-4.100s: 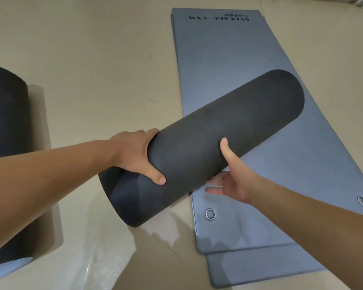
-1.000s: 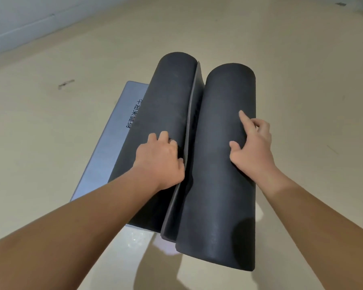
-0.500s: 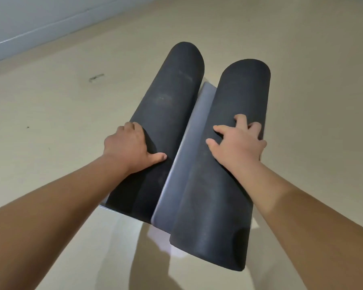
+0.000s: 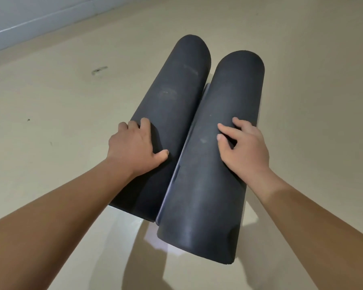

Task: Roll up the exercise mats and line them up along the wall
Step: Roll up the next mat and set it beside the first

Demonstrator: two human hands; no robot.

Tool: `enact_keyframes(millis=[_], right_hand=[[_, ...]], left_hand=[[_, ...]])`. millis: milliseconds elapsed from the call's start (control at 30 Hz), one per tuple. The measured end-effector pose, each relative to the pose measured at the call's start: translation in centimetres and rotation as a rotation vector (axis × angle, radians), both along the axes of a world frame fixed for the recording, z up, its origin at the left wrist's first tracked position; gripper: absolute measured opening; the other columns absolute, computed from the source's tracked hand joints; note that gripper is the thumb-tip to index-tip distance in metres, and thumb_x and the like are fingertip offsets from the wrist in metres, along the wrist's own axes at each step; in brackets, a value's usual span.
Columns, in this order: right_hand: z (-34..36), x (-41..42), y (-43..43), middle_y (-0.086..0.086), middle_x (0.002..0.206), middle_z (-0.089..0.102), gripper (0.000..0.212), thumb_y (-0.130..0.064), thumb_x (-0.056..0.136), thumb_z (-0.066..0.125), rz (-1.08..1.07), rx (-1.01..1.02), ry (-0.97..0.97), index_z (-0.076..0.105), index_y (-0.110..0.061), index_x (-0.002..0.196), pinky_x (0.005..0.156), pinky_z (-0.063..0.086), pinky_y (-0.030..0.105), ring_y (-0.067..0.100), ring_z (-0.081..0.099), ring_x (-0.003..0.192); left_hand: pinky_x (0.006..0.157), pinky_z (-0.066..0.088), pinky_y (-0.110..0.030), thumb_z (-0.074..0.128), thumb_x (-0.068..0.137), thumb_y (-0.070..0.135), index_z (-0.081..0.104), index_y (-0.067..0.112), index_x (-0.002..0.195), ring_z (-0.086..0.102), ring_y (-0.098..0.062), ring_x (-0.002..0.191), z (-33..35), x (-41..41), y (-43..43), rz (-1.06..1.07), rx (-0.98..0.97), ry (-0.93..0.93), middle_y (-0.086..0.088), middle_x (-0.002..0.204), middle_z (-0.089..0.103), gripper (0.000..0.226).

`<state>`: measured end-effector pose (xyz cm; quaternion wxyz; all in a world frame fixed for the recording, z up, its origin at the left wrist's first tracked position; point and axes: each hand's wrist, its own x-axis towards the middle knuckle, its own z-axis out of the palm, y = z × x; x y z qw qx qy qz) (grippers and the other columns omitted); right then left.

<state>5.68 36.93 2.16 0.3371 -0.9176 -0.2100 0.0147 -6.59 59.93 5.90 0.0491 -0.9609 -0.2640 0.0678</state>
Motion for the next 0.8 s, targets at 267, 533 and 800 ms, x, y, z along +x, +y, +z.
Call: enact_keyframes(millis=[267,533,800], right_hand=[[0.0,1.3,2.2,-0.013,0.153,0.033,0.108,-0.071,0.071,0.083,-0.140,0.137,0.441,0.028,-0.048,0.161,0.117,0.042,0.044,0.013,0.047,0.137],[0.7,0.8,4.3,-0.003,0.167,0.021,0.103,-0.074,0.071,0.082,-0.045,0.060,0.438,0.035,-0.048,0.160,0.120,0.037,0.040,0.019,0.036,0.152],[3.7,-0.8,7.8,-0.022,0.173,-0.015,0.100,-0.082,0.070,0.074,0.343,-0.469,0.345,0.027,-0.065,0.156,0.117,0.034,0.059,0.031,-0.022,0.161]], left_hand=[[0.089,0.049,-0.048,0.044,0.051,0.110,0.026,0.020,0.154,0.046,-0.036,0.132,0.4,-0.9,5.7,0.251,-0.153,0.116,-0.013,0.139,0.047,0.138],[0.094,0.051,-0.047,0.068,0.058,0.095,0.042,0.021,0.141,0.055,-0.036,0.121,-0.3,-1.6,7.4,0.297,-0.262,-0.046,-0.008,0.129,0.057,0.114],[0.092,0.047,-0.046,0.056,0.074,0.088,0.052,0.021,0.138,0.041,-0.033,0.131,-0.1,-2.2,9.2,0.290,-0.207,0.032,-0.009,0.132,0.045,0.092]])
